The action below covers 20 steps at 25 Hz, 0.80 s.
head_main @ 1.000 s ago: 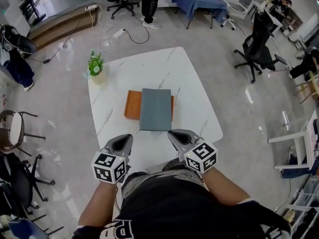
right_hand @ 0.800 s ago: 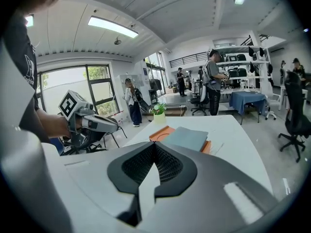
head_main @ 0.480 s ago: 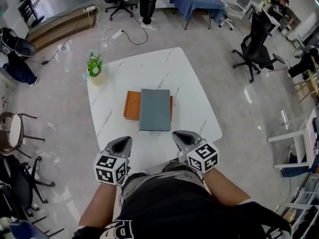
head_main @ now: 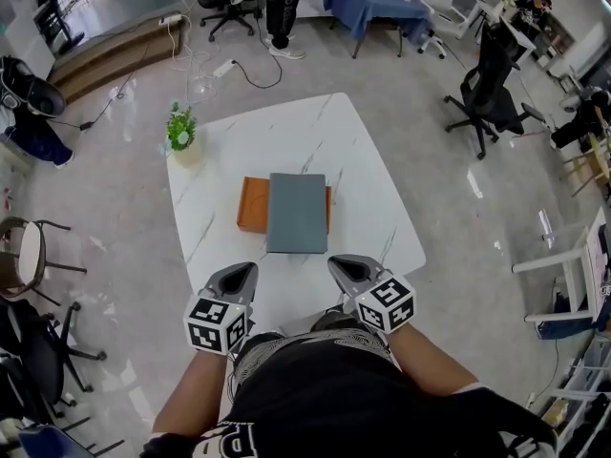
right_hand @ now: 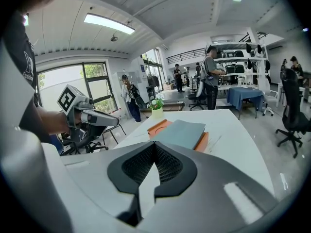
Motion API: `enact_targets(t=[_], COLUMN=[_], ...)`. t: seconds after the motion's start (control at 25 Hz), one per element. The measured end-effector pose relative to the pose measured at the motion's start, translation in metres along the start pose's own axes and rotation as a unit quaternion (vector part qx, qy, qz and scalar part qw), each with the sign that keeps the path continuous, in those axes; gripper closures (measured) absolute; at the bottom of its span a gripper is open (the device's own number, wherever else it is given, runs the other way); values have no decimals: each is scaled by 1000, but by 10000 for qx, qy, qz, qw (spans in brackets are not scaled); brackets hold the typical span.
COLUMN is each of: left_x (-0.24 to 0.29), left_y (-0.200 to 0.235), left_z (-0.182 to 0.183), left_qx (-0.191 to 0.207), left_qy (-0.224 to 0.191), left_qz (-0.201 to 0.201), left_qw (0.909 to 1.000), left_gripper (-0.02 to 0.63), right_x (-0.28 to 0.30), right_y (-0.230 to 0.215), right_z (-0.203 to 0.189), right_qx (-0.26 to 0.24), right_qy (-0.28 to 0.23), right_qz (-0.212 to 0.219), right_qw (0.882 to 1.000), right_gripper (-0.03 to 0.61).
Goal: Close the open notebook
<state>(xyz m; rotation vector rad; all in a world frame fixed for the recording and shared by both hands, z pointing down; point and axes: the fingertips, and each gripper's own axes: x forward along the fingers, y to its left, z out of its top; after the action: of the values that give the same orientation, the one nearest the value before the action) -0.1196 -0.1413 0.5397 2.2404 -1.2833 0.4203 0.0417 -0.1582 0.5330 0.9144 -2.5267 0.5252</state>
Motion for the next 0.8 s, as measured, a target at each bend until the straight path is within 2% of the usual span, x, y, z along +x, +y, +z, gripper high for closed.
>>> enact_targets(t=[0.8], left_x=[5], left_y=[-7], left_z=[5], left_qx=[102], left_qy=[11], left_qz=[-52], left_qw=[9999], left_gripper=[555], right_x=[3], right_y=[0], right_z=[0], right_qx=[-5], right_qy=[99], right_qz=[75], right_qw=[9999], right_gripper=[579])
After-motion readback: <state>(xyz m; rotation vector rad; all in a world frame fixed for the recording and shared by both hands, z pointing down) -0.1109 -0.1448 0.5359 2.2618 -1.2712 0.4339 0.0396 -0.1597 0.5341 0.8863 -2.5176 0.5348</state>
